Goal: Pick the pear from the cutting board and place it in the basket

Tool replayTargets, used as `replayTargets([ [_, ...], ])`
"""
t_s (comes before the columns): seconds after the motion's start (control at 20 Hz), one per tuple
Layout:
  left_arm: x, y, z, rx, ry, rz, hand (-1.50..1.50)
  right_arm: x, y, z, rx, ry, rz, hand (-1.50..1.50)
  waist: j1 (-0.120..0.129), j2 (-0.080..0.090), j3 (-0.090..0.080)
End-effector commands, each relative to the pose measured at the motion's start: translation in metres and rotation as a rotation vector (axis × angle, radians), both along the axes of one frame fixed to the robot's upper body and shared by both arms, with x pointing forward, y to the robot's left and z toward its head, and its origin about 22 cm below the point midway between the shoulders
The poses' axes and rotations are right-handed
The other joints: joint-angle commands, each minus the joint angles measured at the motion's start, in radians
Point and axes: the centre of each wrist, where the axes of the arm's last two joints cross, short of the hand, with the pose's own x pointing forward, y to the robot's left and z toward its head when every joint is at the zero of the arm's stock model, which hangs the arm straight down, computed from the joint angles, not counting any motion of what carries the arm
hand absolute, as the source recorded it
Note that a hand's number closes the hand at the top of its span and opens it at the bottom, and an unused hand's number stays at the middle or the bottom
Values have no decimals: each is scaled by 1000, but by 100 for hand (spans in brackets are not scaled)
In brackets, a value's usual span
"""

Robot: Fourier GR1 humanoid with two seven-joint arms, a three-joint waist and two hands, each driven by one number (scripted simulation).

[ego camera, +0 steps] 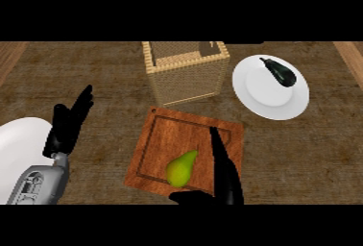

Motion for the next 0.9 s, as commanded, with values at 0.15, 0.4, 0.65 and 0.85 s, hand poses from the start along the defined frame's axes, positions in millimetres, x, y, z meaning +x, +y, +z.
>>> replayTargets([
  [0.15,-6,-13,6,-11,3,-12,0,-11,17,-15,18,23,9,-150,1,-1,0],
  [0.4,-8,-1,-4,-3,11,-26,0,-5,13,-15,25,21,12,-150,0,-1,0],
  [0.65,-6,8,20,-11,19,-11,0,10,15,-29,-23,39,43,150,2,-1,0],
  [0.85,0,-13,5,7,-6,-2,0,24,20,-23,-137,-37,41,150,1,-1,0],
])
